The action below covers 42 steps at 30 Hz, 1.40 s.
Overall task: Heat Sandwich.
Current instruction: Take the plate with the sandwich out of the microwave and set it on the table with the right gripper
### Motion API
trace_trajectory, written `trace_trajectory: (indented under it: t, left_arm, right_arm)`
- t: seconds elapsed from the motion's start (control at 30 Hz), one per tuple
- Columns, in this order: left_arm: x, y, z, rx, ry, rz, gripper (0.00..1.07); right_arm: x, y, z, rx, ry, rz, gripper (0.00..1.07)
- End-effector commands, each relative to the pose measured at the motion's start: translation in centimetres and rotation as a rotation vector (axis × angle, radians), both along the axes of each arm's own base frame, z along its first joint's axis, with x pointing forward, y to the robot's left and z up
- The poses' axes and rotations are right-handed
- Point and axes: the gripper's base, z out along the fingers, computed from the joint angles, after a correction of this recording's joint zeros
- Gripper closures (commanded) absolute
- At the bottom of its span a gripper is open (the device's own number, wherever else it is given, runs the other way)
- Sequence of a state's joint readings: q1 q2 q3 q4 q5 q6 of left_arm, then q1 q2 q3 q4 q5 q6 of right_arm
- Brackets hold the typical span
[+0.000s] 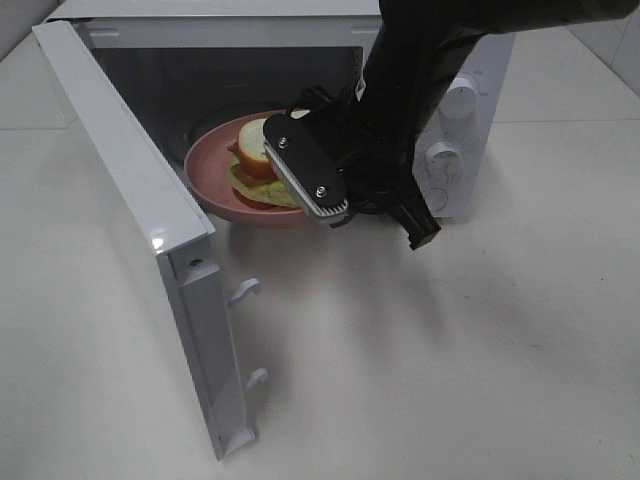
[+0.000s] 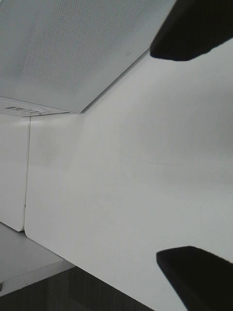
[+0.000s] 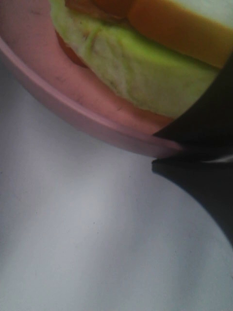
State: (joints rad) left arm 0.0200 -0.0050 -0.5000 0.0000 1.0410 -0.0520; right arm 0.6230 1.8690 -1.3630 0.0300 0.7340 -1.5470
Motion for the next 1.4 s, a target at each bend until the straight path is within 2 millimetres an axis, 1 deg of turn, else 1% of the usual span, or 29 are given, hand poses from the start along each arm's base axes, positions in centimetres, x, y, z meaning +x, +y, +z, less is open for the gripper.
trace_trajectory:
  t: [0.03, 0.13, 0.17, 0.43, 0.5, 0.57, 0.67, 0.73, 0.83, 0.87, 0.93, 1.0, 1.13, 1.17, 1.27, 1.3, 1.4]
  left_arm:
    - [-0.3, 0.0, -0.1, 0.001, -0.028, 0.002, 0.09]
    - [-0.3, 0.0, -0.1, 0.001, -0.028, 0.002, 0.09]
    - [-0.3, 0.0, -0.1, 0.001, -0.028, 0.002, 0.09]
    - [-0.3, 0.0, -0.1, 0.001, -0.028, 0.002, 0.09]
    - [-0.3, 0.0, -0.1, 0.001, -0.028, 0.002, 0.09]
    - [-0.3, 0.0, -0.1, 0.001, -0.028, 0.002, 0.09]
    - [-0.3, 0.0, -0.1, 0.001, -0.028, 0.002, 0.09]
    - [-0.3, 0.0, -0.1, 0.001, -0.028, 0.002, 0.09]
    - [-0.3, 0.0, -0.1, 0.001, -0.028, 0.002, 0.09]
    - [-0.3, 0.0, -0.1, 0.001, -0.028, 0.002, 0.09]
    - [-0.3, 0.0, -0.1, 0.001, -0.028, 0.002, 0.09]
    - [-0.3, 0.0, -0.1, 0.001, -0.028, 0.002, 0.09]
    - [-0.3, 0.0, -0.1, 0.001, -0.028, 0.002, 0.09]
    - [-0.3, 0.0, -0.1, 0.001, -0.028, 0.002, 0.09]
    - [-0.3, 0.0, -0.1, 0.001, -0.028, 0.002, 0.09]
    - [-0.3, 0.0, -0.1, 0.001, -0.028, 0.002, 0.09]
    - [-0.3, 0.0, -0.1, 0.001, -0.028, 0.002, 0.09]
  right_arm:
    - [-0.5, -0.7, 1.0, 0.016, -0.034, -0.007, 1.07]
    - [-1.0, -1.0, 1.2, 0.024, -0.044, -0.005, 1.07]
    - [-1.5, -1.3, 1.4, 0.029, -0.048, -0.006, 1.07]
    - [-3.1, -2.4, 1.9, 0.038, -0.05, -0.01, 1.07]
    - [-3.8, -2.9, 2.1, 0.04, -0.05, -0.013, 1.07]
    - [-4.0, -3.0, 2.1, 0.039, -0.045, -0.019, 1.07]
    - [-5.0, -3.7, 2.4, 0.042, -0.041, -0.032, 1.07]
    - [-5.2, -3.9, 2.4, 0.043, -0.044, -0.031, 1.07]
    - [-6.3, -4.7, 2.7, 0.045, -0.047, -0.032, 1.07]
    - [-6.3, -4.7, 2.7, 0.045, -0.047, -0.032, 1.07]
    - [-7.1, -5.2, 3.0, 0.051, -0.053, -0.034, 1.07]
    - [-7.3, -5.4, 3.2, 0.054, -0.058, -0.036, 1.07]
    - [-8.9, -6.6, 3.6, 0.069, -0.065, -0.057, 1.07]
    - [-8.9, -6.6, 3.6, 0.069, -0.065, -0.057, 1.07]
    - [-9.7, -7.1, 3.9, 0.075, -0.071, -0.061, 1.07]
    - [-10.3, -7.5, 4.0, 0.081, -0.075, -0.067, 1.07]
    - [-10.8, -7.9, 4.1, 0.085, -0.077, -0.07, 1.07]
